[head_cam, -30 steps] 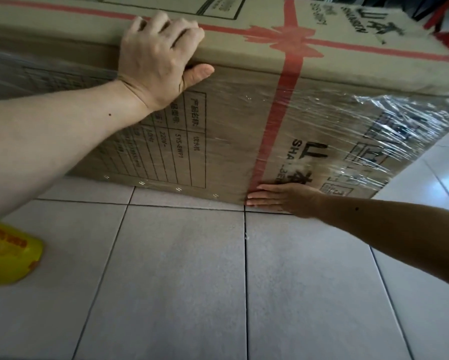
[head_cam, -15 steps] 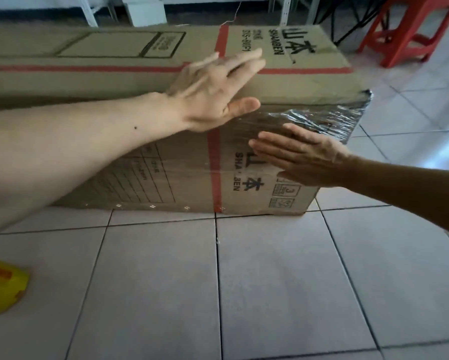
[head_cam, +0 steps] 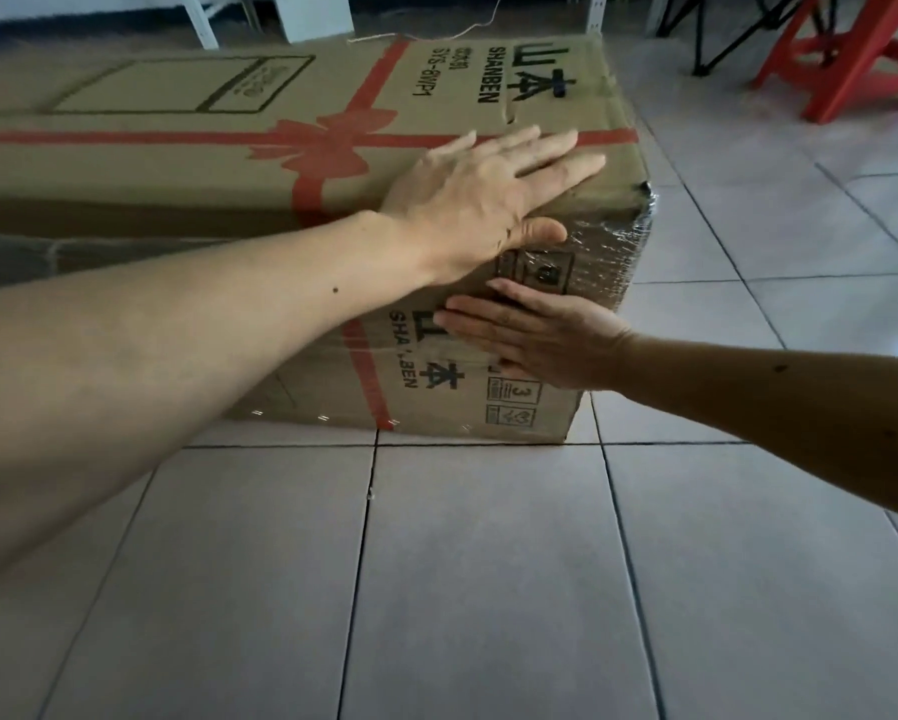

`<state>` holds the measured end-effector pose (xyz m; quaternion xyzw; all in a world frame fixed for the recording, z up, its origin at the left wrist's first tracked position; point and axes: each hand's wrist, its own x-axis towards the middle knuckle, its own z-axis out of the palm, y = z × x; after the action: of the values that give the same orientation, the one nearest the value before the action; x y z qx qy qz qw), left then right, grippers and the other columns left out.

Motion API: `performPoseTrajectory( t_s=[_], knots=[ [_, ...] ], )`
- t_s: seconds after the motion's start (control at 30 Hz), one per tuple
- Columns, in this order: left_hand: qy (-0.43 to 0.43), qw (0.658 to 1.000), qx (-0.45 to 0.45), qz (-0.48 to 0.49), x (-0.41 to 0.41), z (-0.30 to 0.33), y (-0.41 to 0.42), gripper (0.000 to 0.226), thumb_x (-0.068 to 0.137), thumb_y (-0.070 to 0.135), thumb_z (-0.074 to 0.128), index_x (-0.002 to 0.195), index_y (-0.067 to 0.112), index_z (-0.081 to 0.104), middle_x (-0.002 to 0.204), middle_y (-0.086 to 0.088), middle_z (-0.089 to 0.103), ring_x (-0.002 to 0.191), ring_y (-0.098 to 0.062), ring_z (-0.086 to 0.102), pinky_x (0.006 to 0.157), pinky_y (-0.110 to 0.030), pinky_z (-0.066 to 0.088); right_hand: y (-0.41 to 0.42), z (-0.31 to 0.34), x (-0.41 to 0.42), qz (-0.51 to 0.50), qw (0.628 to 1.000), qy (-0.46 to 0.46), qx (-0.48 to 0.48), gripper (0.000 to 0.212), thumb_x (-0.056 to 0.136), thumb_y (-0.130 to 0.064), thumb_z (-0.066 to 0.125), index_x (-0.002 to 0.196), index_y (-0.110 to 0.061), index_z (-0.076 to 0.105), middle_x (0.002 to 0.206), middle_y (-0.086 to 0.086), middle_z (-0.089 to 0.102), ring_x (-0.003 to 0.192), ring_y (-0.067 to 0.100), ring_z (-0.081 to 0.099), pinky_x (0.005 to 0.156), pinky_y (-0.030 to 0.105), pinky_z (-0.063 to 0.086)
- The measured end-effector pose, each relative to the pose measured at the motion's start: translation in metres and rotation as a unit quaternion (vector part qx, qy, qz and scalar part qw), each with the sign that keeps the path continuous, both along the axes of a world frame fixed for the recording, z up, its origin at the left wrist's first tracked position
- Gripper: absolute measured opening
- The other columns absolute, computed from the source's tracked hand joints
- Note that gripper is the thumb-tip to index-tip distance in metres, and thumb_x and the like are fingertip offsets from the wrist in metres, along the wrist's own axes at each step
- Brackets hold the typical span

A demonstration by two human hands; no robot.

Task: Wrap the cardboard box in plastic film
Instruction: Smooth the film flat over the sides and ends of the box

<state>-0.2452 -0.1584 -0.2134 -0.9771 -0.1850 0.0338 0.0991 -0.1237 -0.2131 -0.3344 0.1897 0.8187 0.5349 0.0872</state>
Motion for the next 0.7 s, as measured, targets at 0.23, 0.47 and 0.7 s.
performPoseTrajectory(
  t_s=[0.23, 0.47, 0.7],
  knots=[
    [-0.098, 0.986, 0.069, 0.118, -0.038, 0.016, -0.033, 0.074, 0.092, 0.066, 0.009, 0.156, 0.031, 0.018, 0.162, 0.001, 0.022, 0.147, -0.023, 0.025, 0.115, -0.051, 0.025, -0.004, -0.030, 0.007, -0.020, 0.996, -0.089, -0.003, 0.080, 0.097, -0.051, 0.029, 0.155, -0.013, -0.010, 0.161, 0.016, -0.020, 0.146, 0.039, -0.019, 0.111, 0.061, -0.023],
    [-0.093, 0.984, 0.084, 0.127, -0.044, 0.015, -0.034, 0.068, 0.098, 0.061, 0.017, 0.154, 0.023, 0.025, 0.160, -0.004, 0.028, 0.145, -0.028, 0.030, 0.113, -0.055, 0.031, -0.017, -0.065, 0.023, -0.027, 0.991, -0.129, 0.003, 0.081, 0.096, -0.040, 0.044, 0.156, -0.018, -0.006, 0.159, 0.021, -0.021, 0.142, 0.046, -0.025, 0.105, 0.067, -0.023],
    [-0.048, 0.982, 0.122, 0.135, -0.037, 0.023, -0.037, 0.063, 0.101, 0.051, 0.027, 0.152, 0.014, 0.027, 0.156, -0.014, 0.031, 0.139, -0.037, 0.035, 0.101, -0.061, 0.038, -0.044, -0.102, 0.030, -0.096, 0.983, -0.147, 0.054, 0.057, 0.102, -0.043, 0.006, 0.154, -0.027, -0.014, 0.160, 0.001, -0.026, 0.147, 0.027, -0.022, 0.113, 0.052, -0.020]
  ],
)
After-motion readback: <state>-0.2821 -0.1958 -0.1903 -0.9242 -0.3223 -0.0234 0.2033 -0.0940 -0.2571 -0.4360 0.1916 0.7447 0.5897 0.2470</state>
